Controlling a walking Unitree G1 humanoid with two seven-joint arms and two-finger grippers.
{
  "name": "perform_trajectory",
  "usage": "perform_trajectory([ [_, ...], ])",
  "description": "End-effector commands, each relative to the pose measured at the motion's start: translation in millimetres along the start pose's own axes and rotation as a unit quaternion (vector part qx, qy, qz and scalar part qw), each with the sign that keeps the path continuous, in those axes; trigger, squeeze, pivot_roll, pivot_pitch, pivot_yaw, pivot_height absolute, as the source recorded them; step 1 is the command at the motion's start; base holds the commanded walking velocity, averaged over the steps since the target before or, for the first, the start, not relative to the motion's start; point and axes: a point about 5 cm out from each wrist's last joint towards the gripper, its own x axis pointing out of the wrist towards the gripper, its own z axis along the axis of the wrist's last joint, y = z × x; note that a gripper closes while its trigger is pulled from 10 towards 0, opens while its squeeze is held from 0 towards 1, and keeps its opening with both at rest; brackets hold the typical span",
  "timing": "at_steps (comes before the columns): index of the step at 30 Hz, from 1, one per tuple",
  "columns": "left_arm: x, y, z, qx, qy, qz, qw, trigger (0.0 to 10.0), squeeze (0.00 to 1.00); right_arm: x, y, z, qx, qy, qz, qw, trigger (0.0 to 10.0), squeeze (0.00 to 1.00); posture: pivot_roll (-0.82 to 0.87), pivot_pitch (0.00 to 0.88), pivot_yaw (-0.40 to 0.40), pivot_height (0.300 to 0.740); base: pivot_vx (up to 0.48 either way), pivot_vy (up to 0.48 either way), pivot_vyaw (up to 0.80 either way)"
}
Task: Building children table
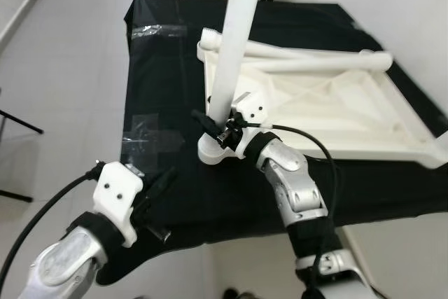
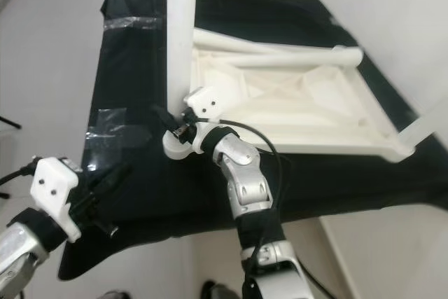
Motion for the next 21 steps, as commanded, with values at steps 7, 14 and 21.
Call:
perform_trajectory([
  [7,-1.4,1.7,1,0.0,0.0,0.006,1.0,10.0,0.0,13.5,-3.9,-17,-0.008,0.066,0.026,0.997,10.0,0.0,0.12,0.23,-0.12,0.74,0.0,0.0,0.0],
  [14,2.8,-1.2,2,-0.004,-0.006,0.0,1.0,10.0,0.0,24.3,-11.4,6,0.043,0.043,0.134,0.989,10.0,1.0,0.12,0.232,-0.129,0.74,0.0,0.0,0.0],
  [21,3.0,-1.0,2,-0.002,-0.007,0.005,1.0,10.0,0.0,22.9,-15.6,34,-0.008,-0.003,0.309,0.951,10.0,0.04,0.13,0.232,-0.136,0.74,0.0,0.0,0.0],
])
